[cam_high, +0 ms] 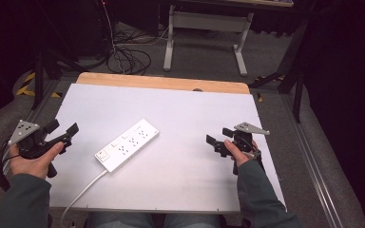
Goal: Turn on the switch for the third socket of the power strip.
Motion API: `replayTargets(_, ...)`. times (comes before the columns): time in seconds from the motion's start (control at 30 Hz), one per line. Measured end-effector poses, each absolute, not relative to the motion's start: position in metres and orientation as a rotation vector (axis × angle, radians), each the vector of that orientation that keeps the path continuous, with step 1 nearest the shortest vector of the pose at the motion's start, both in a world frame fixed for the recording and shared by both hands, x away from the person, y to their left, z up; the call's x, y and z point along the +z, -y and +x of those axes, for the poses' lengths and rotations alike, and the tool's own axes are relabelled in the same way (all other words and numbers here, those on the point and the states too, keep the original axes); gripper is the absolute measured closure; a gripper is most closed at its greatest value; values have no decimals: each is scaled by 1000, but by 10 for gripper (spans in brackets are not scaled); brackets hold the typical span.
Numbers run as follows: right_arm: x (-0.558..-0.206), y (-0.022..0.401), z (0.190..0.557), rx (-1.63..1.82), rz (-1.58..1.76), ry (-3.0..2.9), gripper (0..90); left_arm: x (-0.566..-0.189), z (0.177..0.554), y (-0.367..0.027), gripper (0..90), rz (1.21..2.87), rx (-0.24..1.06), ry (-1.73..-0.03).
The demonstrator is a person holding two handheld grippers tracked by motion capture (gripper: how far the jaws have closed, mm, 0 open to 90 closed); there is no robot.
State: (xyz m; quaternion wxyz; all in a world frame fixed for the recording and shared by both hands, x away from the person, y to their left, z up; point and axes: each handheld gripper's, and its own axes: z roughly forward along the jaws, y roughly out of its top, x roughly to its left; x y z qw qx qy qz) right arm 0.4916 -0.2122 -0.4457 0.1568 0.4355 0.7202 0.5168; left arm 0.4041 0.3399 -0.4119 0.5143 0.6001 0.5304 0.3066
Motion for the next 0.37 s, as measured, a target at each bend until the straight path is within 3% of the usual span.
replayTargets(0.37, -445, 213, 492, 1483, 1247, -2061, 155, -411, 403, -341, 51, 1394, 752, -1280)
